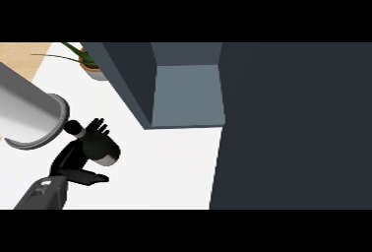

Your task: Pick up the wine, place it into the cabinet and close the cabinet

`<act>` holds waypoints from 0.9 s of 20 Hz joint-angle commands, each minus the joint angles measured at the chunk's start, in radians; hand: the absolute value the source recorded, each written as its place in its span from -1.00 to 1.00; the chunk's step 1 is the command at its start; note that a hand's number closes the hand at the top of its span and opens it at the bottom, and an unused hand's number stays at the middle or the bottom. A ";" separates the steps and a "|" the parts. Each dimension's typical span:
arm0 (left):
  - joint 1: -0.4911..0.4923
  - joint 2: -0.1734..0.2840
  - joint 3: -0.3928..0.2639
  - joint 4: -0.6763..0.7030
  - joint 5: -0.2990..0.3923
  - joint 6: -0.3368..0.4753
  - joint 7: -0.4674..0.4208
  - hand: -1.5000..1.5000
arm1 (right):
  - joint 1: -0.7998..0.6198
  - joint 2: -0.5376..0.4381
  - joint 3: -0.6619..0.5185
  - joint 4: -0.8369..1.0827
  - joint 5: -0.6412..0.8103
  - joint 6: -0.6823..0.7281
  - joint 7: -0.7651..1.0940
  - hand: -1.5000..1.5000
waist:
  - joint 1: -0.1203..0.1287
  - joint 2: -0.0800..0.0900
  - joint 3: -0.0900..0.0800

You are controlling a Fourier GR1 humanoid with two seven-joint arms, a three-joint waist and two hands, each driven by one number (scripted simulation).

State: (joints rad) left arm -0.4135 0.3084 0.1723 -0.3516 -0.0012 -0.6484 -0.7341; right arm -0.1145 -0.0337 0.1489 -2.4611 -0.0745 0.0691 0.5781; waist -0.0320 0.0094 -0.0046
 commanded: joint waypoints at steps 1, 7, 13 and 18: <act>-0.031 -0.004 0.000 0.024 0.007 -0.142 -0.121 -1.00 | 0.031 -0.017 -0.028 -0.052 -0.060 0.016 0.023 -1.00 | -0.002 -0.001 0.001; -0.052 -0.071 0.026 0.047 0.046 -0.067 -0.125 1.00 | 0.065 -0.011 0.005 -0.106 -0.067 0.016 0.060 -1.00 | -0.010 -0.002 0.001; -0.068 -0.069 0.013 0.063 0.053 -0.133 -0.097 1.00 | 0.011 -0.006 -0.019 -0.089 -0.063 -0.002 0.079 -1.00 | -0.002 -0.002 0.001; -0.062 -0.074 -0.002 0.054 0.057 -0.177 -0.087 1.00 | 0.051 0.001 -0.002 -0.059 -0.051 0.023 0.024 -1.00 | 0.002 -0.001 0.001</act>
State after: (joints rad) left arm -0.4949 0.2552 0.1859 -0.3029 0.0625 -0.6668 -0.6994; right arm -0.0961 -0.0337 0.1466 -2.4667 -0.0796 0.0828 0.5981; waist -0.0299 0.0072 -0.0033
